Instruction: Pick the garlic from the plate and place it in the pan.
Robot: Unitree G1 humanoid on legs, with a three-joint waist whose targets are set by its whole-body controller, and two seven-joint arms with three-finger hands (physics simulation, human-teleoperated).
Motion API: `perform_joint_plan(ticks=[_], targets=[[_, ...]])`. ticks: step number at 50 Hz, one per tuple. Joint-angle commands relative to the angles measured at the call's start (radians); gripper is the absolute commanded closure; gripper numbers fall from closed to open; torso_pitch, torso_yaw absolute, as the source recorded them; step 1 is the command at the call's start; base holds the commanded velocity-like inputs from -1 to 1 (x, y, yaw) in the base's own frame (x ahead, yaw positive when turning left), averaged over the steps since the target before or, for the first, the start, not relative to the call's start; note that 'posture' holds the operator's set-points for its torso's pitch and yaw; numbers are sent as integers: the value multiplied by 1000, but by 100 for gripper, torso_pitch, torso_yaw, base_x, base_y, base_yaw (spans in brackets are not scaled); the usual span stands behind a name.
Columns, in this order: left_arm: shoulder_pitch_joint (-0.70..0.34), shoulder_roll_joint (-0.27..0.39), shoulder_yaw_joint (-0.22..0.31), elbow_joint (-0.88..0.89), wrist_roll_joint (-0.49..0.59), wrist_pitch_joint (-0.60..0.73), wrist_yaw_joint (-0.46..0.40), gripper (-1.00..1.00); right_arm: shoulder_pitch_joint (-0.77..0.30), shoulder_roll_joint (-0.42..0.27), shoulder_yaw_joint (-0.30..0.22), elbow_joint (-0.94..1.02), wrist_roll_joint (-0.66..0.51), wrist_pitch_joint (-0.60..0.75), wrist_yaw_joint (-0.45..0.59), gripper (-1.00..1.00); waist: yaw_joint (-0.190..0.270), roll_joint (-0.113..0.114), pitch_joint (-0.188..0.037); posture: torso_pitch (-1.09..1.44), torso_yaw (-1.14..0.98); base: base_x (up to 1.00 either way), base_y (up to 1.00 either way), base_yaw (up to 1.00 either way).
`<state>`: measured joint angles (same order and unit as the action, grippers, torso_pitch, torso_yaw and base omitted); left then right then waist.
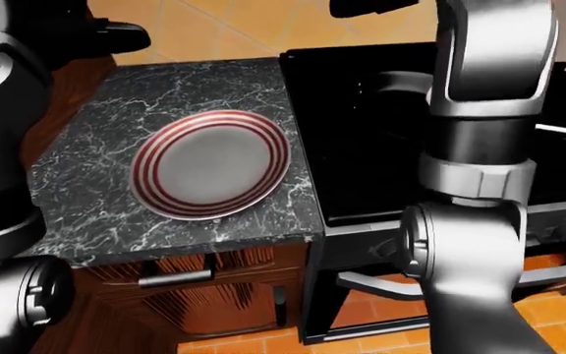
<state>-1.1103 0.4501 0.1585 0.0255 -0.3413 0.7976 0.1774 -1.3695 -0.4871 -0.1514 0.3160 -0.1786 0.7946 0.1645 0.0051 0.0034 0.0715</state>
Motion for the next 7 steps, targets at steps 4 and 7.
perform_joint_plan(ticks=[4,7], targets=[[-56,-18,22,1,67,-93,-16,-100,20,-4,-2,-180,7,73,14,-100,0,-4,-34,0,0,0,0,0],[-66,-25,25,12,81,-112,-16,-100,46,-1,1,-257,6,115,29,-100,-1,-6,-34,0,0,0,0,0]])
